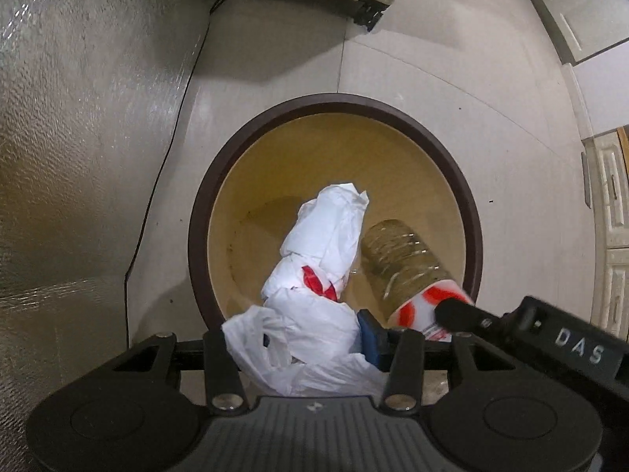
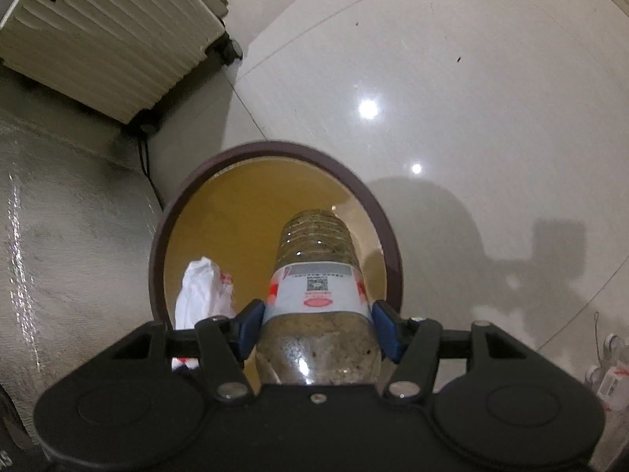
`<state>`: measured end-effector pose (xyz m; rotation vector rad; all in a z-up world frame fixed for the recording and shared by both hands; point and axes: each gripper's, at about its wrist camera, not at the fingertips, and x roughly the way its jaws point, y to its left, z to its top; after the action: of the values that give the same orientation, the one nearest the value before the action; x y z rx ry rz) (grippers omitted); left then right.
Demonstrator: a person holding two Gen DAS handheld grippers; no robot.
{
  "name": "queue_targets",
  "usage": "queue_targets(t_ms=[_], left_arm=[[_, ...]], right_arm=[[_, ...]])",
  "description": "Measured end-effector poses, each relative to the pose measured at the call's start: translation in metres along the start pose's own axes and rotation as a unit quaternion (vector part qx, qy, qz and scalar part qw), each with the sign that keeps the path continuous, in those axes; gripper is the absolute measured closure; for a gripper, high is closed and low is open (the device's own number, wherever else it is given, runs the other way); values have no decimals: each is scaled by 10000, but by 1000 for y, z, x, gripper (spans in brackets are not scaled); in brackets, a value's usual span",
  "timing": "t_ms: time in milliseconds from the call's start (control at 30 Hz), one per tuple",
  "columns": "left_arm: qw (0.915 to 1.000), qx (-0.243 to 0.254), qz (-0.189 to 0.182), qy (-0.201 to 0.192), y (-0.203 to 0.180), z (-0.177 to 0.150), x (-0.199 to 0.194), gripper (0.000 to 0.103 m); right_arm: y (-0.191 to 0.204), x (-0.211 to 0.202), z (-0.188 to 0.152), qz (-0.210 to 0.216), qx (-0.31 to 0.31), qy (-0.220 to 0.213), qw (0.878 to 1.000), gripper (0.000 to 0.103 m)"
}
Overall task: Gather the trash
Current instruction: 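Open both tools over the bin, dropping the bottle and bag bundle inside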
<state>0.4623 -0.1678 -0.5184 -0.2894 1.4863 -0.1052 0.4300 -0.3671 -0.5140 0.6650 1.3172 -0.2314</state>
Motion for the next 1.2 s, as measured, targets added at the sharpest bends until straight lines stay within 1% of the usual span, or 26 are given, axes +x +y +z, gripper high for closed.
queue_targets(t_ms=[133, 233, 333, 433, 500, 600, 800, 867, 1000, 1067, 1200], left_arm=[[9999, 90, 79, 67, -3, -3, 3, 52], [9995, 149, 216, 150, -3, -2, 8, 44], [9990, 259, 312, 174, -3, 0, 12, 39], [9987, 318, 354, 177, -3, 1, 11, 36], [9986, 336, 380, 180, -4, 2, 10, 35], [9979, 410, 463, 190, -4, 1, 6, 33], [9960, 597, 649, 126, -4, 5, 2, 29], [9953, 672, 693, 109, -5, 6, 0, 25], [9935, 794, 816, 75, -7, 7, -6, 23], [9931, 809, 846, 66, -6, 7, -9, 19], [9919, 870, 924, 22, -6, 6, -16, 18]], right_arm=[[7, 5, -2, 62, -185, 62, 9998, 42], [8, 9, -2, 4, -242, 134, 9996, 41], [8, 13, -1, -97, -320, 165, 9993, 41], [5, 11, 0, -186, -351, 179, 9991, 40], [3, 11, 3, -149, -317, 173, 9992, 36], [4, 8, 4, -118, -362, 128, 9992, 35], [6, 1, 4, -200, -557, 38, 9982, 35], [8, -2, 3, -221, -633, -3, 9978, 35], [7, -10, 3, -257, -823, -72, 9963, 35], [7, -14, 2, -278, -922, -95, 9953, 34], [2, -23, 3, -272, -1087, -120, 9936, 32]])
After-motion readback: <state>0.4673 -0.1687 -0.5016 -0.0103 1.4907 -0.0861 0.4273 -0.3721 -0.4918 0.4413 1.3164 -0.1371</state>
